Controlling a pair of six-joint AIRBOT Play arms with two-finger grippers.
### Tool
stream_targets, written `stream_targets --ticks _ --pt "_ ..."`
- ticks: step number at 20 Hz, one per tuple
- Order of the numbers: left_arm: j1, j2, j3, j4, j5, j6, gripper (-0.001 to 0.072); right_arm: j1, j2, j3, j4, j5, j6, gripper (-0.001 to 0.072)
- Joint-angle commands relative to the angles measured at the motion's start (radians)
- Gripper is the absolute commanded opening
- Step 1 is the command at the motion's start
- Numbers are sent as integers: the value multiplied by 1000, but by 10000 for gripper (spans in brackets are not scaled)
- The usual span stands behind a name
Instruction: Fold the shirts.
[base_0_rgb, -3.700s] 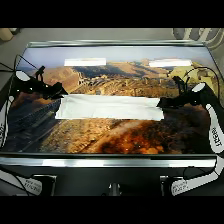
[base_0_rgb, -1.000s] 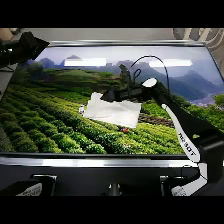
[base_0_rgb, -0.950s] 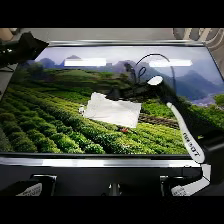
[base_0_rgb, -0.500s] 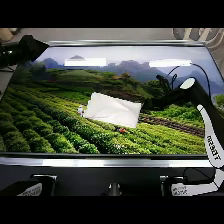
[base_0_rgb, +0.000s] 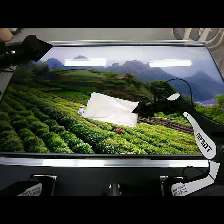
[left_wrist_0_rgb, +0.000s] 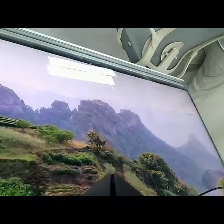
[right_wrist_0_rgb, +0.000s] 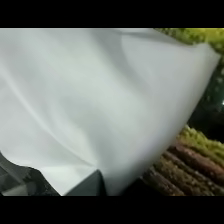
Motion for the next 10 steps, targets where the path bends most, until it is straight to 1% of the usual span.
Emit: stream_targets --ticks 1,2,3,6,8,10 --pt "-3 1 0 -40 40 -1 29 -34 -8 40 76 -17 -104 21" --pt "-3 1 0 -51 51 -1 29 -61 -4 75 74 2 -158 21" --pt "-3 1 0 -61 58 -2 29 -105 -2 119 72 27 -183 21" --pt "-5 1 0 -69 56 -1 29 -294 0 251 60 92 -188 19" --pt "-13 1 0 -69 54 -1 29 -444 1 319 18 152 -183 19" --pt "-24 1 0 -68 54 0 29 -604 16 341 -24 208 -176 19"
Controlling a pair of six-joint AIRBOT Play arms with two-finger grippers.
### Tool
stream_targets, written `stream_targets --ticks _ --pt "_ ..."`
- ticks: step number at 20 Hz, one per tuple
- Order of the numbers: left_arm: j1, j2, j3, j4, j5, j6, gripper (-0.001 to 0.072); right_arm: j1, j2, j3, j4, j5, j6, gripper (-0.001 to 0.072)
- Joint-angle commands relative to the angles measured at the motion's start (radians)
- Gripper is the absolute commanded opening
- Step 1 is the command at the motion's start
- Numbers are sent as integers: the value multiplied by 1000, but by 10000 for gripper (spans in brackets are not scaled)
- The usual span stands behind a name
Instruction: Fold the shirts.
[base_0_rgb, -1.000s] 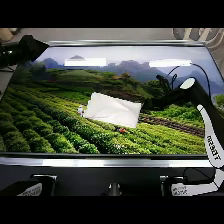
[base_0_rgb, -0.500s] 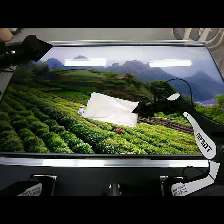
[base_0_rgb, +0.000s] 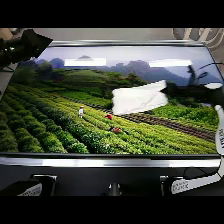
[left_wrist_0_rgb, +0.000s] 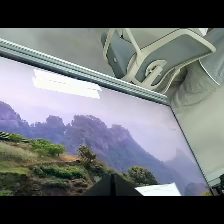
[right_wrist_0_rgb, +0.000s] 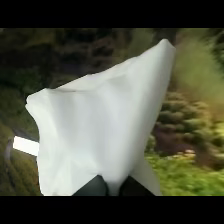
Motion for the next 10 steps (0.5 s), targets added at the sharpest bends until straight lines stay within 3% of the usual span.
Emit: stream_targets --ticks 1,7,10 --pt "-16 0 0 -6 3 1 29 -272 23 64 -66 112 -9 19" --pt "-35 0 0 -2 3 4 29 -685 62 63 -249 262 22 20" --pt "-39 0 0 -3 10 4 29 -769 63 55 -505 369 41 20"
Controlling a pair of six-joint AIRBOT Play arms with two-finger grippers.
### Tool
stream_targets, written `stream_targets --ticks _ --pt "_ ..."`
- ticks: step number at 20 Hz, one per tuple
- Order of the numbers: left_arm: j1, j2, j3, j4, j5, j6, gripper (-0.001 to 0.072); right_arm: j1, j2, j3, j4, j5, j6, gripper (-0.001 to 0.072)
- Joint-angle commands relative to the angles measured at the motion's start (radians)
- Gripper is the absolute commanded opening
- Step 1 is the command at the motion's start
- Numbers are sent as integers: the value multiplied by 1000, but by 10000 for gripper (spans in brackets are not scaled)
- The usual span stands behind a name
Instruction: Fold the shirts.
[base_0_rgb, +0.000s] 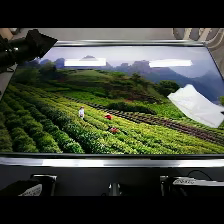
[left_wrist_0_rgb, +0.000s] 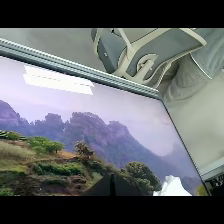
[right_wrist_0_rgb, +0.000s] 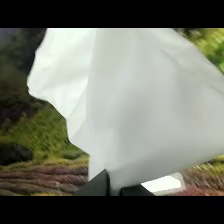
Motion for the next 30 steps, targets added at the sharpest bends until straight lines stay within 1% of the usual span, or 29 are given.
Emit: stream_targets --ticks 1,2,8,12,14,20,21,22,23,24,27,29,30 --pt "-5 0 0 2 4 2 29 -118 13 -24 -301 124 47 20" --pt "-5 0 0 1 3 2 29 -126 32 -60 -332 117 74 21" --pt "-5 -3 0 2 4 3 29 -126 130 -268 -495 47 97 21" --pt "-5 -16 0 2 4 3 29 -126 154 -343 -520 -2 98 18" --pt "-5 -20 0 2 4 3 29 -126 154 -354 -543 -4 101 18" --pt "-5 -24 0 1 4 3 29 -126 156 -359 -527 -12 135 20" --pt "-5 -24 0 1 4 3 29 -126 157 -358 -515 0 134 31" --pt "-5 -24 0 1 4 3 29 -126 160 -357 -508 -4 118 195" --pt "-5 -24 0 1 4 3 29 -126 164 -347 -508 11 94 432" --pt "-5 -24 0 1 4 3 29 -126 169 -320 -510 42 72 536" --pt "-5 -24 0 1 4 21 29 -126 196 -158 -547 87 84 537" --pt "-5 -24 0 1 4 22 30 -123 212 14 -520 35 93 536" --pt "-5 -24 0 2 5 42 29 -116 219 102 -473 -8 89 535"
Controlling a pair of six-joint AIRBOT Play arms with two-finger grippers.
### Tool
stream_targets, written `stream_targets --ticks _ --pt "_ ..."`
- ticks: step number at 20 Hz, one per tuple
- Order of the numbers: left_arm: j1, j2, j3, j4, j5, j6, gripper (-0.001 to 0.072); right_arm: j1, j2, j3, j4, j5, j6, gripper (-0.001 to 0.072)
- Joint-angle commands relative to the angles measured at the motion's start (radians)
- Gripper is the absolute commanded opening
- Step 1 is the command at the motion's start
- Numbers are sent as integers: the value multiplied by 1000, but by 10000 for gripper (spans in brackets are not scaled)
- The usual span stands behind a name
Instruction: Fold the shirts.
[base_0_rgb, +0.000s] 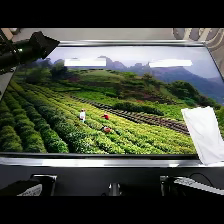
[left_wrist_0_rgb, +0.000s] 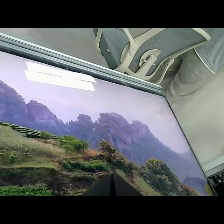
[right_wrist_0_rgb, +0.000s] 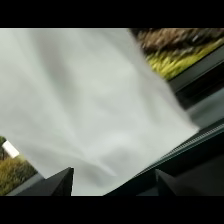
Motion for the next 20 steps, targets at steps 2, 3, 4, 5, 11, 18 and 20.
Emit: stream_targets --ticks 2,3,4,5,11,18,20 --pt "-15 -2 8 95 0 57 25 75 31 362 113 -169 -37 527" --pt "-38 -7 23 255 -7 1 24 137 35 425 119 -202 -65 527" --pt "-68 -20 44 473 -38 -109 24 221 36 471 116 -211 -94 527" --pt "-95 -41 67 680 -102 -212 24 326 36 491 111 -204 -108 527" --pt "-123 -246 74 976 -697 -308 720 874 -108 459 12 208 28 531" --pt "-144 -152 -186 776 -539 -317 720 980 -111 330 -1 243 93 529" --pt "-147 -151 -186 774 -525 -317 720 980 -82 228 -2 195 103 529"
